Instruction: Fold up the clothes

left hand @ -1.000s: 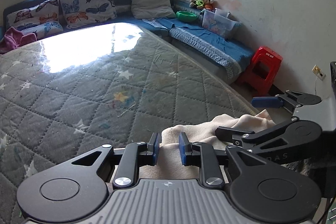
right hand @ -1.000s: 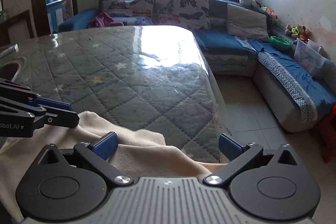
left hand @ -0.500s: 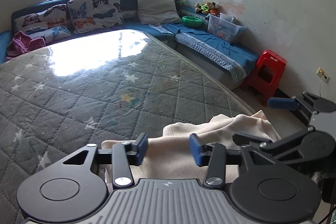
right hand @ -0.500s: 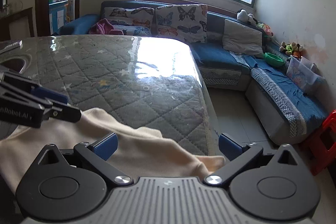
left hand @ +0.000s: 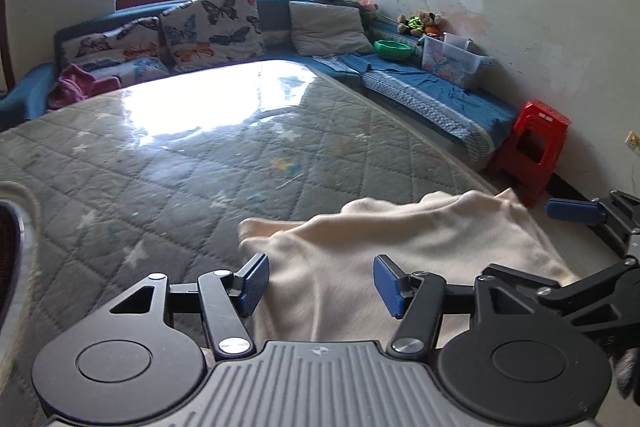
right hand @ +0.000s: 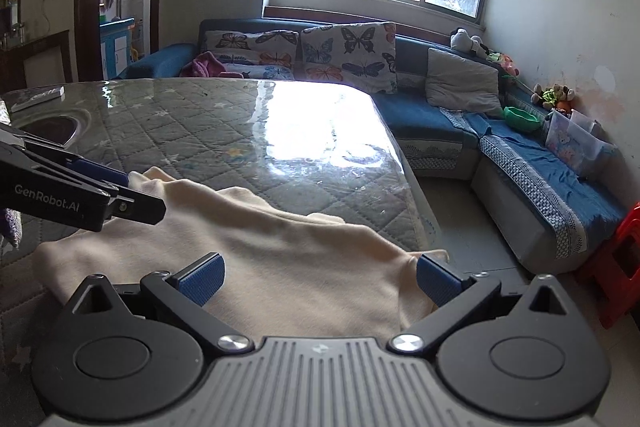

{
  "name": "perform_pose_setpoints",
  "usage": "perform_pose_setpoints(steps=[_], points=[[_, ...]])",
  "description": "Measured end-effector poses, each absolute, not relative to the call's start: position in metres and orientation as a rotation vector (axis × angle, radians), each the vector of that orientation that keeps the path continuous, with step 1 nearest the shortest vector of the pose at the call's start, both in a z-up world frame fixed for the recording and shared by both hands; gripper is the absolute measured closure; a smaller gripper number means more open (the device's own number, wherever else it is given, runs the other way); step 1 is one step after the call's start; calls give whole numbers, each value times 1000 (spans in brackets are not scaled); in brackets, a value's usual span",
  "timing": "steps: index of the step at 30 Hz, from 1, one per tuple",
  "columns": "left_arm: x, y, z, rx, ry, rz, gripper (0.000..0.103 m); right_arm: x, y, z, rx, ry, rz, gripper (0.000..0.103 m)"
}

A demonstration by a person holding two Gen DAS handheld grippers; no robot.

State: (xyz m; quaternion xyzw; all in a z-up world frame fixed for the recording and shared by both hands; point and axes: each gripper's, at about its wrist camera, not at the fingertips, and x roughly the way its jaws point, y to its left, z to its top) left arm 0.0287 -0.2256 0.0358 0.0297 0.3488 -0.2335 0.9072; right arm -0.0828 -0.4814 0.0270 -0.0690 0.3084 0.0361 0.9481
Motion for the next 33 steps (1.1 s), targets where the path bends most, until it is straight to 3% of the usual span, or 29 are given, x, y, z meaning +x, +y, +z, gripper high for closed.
perform_pose_setpoints(steps=[33], points=[[-31, -173, 24, 84, 663, -470, 39, -125, -468, 16, -61, 602, 79, 0]])
